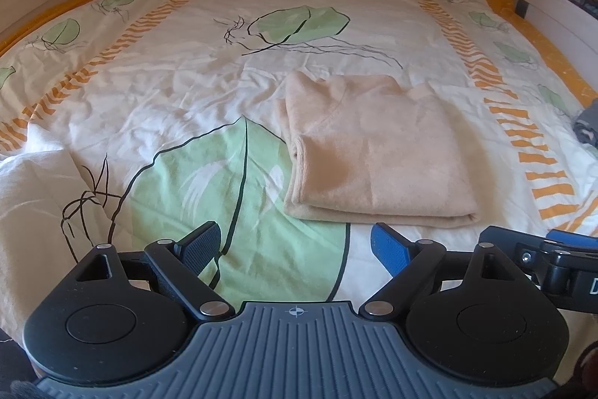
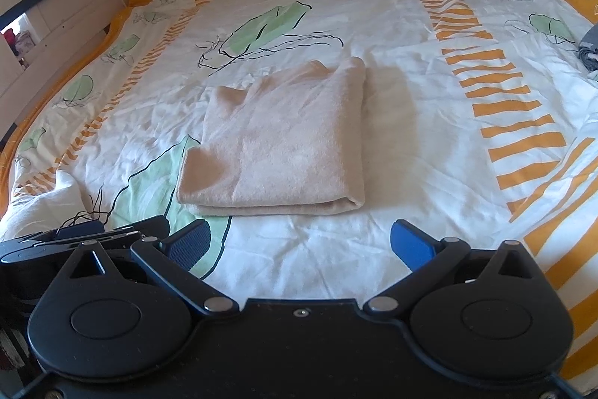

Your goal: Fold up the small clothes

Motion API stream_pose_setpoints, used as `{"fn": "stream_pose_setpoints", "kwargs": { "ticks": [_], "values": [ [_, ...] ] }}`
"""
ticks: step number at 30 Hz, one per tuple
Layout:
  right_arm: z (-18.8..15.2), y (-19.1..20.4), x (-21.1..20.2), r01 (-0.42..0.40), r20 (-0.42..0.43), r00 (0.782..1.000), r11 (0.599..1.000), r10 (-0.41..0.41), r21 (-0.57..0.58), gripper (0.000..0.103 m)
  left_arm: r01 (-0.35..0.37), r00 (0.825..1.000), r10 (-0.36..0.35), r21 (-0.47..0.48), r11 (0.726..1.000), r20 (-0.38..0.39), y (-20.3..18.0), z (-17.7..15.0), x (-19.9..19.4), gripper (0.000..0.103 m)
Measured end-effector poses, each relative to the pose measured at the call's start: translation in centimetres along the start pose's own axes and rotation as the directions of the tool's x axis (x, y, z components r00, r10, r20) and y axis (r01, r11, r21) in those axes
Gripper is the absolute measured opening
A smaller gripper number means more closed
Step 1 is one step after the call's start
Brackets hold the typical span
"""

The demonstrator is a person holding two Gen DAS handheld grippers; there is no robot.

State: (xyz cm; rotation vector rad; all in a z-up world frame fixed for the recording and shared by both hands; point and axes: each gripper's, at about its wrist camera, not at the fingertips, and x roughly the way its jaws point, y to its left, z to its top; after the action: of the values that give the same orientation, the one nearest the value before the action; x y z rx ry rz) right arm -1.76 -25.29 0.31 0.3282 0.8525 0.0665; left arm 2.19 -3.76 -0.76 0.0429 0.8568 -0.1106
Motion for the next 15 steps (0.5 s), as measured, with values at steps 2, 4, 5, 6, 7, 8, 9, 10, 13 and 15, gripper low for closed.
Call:
{"fn": "stream_pose_setpoints", "kwargs": {
  "ticks": [2, 4, 5, 6, 7, 8, 9, 10, 13, 15],
  "values": [
    [0.0, 0.0, 0.04, -0.002, 0.0, 1.0, 1.0, 0.002, 0.004, 0.102, 0.003, 1.0, -0.003, 0.004, 1.0, -0.002, -0.05, 0.01, 0.06, 0.088],
    [-0.02, -0.02, 0.08, -0.005, 0.0, 1.0, 1.0, 0.005, 0.008, 0.102, 0.004, 1.0, -0.004, 0.009, 1.0, -0.002, -0.08, 0.02, 0.09, 0.088],
    [-0.02, -0.02, 0.1, -0.006, -0.001, 1.0, 1.0, 0.006, 0.01, 0.102, 0.004, 1.0, -0.004, 0.011, 1.0, -0.001, -0.12, 0.02, 0.08, 0.088],
    [-0.02, -0.04, 0.11, -0.008, -0.002, 1.0, 1.0, 0.008, 0.011, 0.102, 0.005, 1.0, -0.004, 0.013, 1.0, 0.0, -0.12, 0.0, 0.06, 0.088],
    [-0.02, -0.05, 0.14, -0.01, -0.003, 1.0, 1.0, 0.01, 0.012, 0.102, 0.004, 1.0, -0.004, 0.013, 1.0, 0.0, -0.14, 0.0, 0.06, 0.088],
    [-0.03, -0.04, 0.15, -0.012, -0.004, 1.0, 1.0, 0.012, 0.014, 0.102, 0.004, 1.0, -0.004, 0.013, 1.0, 0.001, -0.14, 0.0, 0.07, 0.088],
    [-0.01, -0.06, 0.15, -0.015, -0.004, 1.0, 1.0, 0.015, 0.017, 0.102, 0.005, 1.0, -0.005, 0.013, 1.0, 0.002, -0.16, 0.0, 0.06, 0.088],
    [0.0, -0.04, 0.16, -0.018, -0.004, 1.0, 1.0, 0.018, 0.019, 0.102, 0.005, 1.0, -0.005, 0.013, 1.0, 0.003, -0.17, -0.01, 0.05, 0.088],
    [0.02, -0.03, 0.16, -0.022, -0.003, 1.0, 0.999, 0.022, 0.023, 0.102, -0.002, 1.0, 0.002, 0.021, 1.0, 0.013, -0.24, -0.03, 0.0, 0.088],
    [0.01, -0.02, 0.19, -0.024, -0.004, 1.0, 0.999, 0.024, 0.026, 0.102, -0.003, 1.0, 0.002, 0.024, 1.0, 0.017, -0.3, -0.04, -0.06, 0.088]
  ]
}}
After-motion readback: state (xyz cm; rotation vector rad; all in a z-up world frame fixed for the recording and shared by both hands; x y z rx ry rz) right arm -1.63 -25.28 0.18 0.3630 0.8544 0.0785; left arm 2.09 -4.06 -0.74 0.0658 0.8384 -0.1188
